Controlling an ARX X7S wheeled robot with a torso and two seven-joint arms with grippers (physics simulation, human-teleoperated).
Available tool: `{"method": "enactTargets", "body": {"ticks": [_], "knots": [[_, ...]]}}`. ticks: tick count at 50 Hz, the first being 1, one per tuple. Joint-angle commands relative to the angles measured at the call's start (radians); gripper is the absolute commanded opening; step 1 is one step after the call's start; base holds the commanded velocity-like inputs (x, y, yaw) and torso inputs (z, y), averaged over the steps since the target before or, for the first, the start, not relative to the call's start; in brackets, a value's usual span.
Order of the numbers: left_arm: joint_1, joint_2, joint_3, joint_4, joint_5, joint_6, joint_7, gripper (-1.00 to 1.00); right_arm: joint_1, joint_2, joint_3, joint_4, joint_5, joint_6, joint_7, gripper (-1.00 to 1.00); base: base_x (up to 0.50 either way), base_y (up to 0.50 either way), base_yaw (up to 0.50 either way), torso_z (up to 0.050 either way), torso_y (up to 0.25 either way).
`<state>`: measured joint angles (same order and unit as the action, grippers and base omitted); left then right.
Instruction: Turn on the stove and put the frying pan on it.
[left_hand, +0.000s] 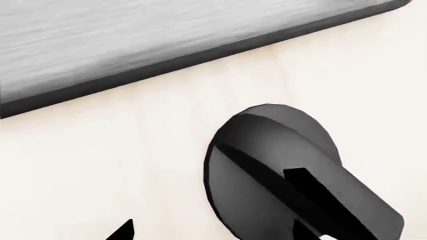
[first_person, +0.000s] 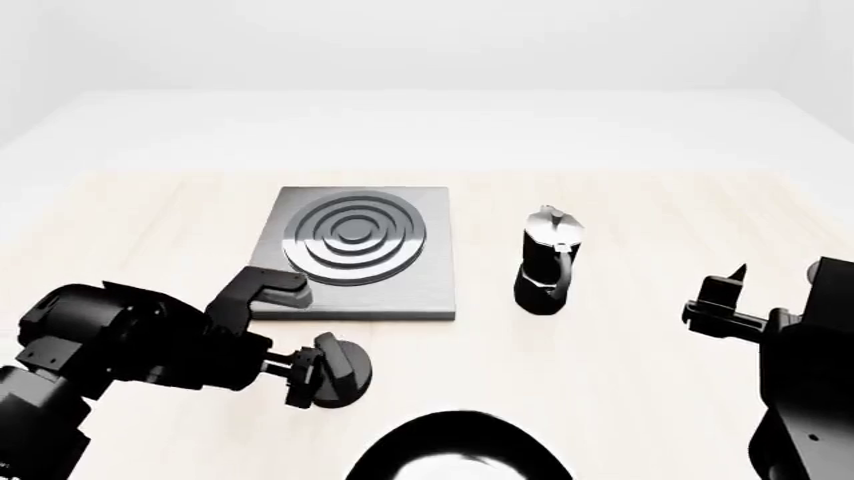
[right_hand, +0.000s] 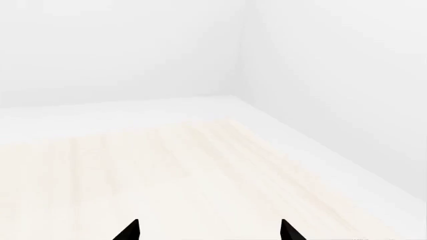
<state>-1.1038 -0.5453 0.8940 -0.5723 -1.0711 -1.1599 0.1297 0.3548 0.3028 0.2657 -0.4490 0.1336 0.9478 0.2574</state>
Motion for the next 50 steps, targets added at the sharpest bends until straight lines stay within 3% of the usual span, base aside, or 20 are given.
{"method": "enactTargets", "body": {"ticks": [1,9,23,33,50], "knots": [[-0.017,0.027,0.004,-0.029,0.017,0.032,0.011,1.00,-0.007,0.001,0.006,-0.006,0.005,-0.001,0.002,1.00,0.00,0.00,0.00,0.000,0.000],[-0.037,0.050,0.009,-0.063,0.037,0.059,0.022,1.00,-0.008,0.003,0.008,-0.008,0.008,0.001,0.003,1.00,0.00,0.00,0.00,0.000,0.000],[-0.097,0.160,0.044,-0.259,0.128,0.191,0.088,1.00,-0.012,0.006,0.017,-0.012,0.013,-0.002,0.006,1.00,0.00,0.00,0.00,0.000,0.000],[-0.204,0.298,0.009,-0.647,0.187,0.335,0.040,1.00,-0.016,0.007,0.015,-0.008,0.015,-0.008,0.007,1.00,0.00,0.00,0.00,0.000,0.000],[-0.174,0.227,-0.072,-0.472,0.112,0.266,-0.124,1.00,-0.019,0.006,0.017,-0.012,0.023,-0.008,0.009,1.00,0.00,0.00,0.00,0.000,0.000]]}}
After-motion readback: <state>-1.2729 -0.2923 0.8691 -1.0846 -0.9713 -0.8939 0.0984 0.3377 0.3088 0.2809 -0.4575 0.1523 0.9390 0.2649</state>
